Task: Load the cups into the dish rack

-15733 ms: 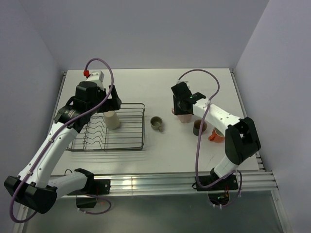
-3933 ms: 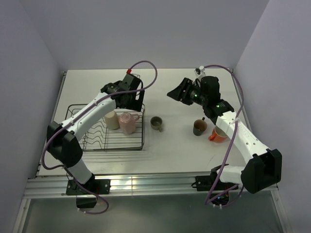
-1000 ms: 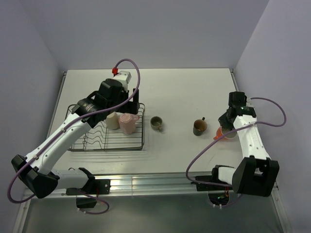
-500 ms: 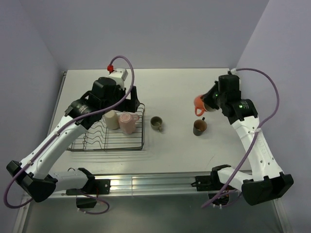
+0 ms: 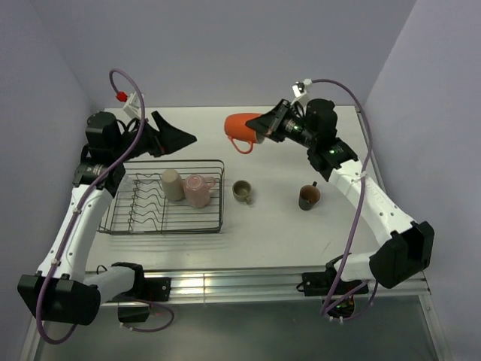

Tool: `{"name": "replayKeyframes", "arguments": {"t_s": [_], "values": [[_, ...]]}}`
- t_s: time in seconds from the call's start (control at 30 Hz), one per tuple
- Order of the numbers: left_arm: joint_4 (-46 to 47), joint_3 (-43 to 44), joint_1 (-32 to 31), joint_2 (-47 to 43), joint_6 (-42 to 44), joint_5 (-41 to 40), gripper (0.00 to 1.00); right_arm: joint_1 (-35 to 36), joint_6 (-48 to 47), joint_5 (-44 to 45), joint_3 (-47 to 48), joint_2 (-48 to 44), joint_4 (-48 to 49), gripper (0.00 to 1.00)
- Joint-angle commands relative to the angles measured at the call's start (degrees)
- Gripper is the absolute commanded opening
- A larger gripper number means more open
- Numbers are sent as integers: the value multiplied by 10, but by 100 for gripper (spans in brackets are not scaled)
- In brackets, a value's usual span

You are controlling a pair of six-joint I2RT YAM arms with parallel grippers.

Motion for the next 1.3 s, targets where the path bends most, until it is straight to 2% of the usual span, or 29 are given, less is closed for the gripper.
{"name": "replayKeyframes", "arguments": {"t_s": [0.0,0.2,0.33,0.57,0.87,1.17,1.27], "values": [[193,-54,4,-6,-121,142,99,35,46,-96,28,12,209,0],[291,-88,4,-22,-170,137,99,73,66,-115,27,26,275,0],[259,-76,4,-20,-151,121,99,81,103,-129,10,28,327,0],[266,-92,4,-15,-152,112,99,97,134,-146,-3,39,383,0],[307,-106,4,-10,-173,123,99,127,125,-167,-4,55,397,0],[293,-113,4,-16,-163,133,99,144,108,-160,4,80,401,0],[285,-117,4,-21,-157,134,93,147,114,-162,6,93,414,0]]}}
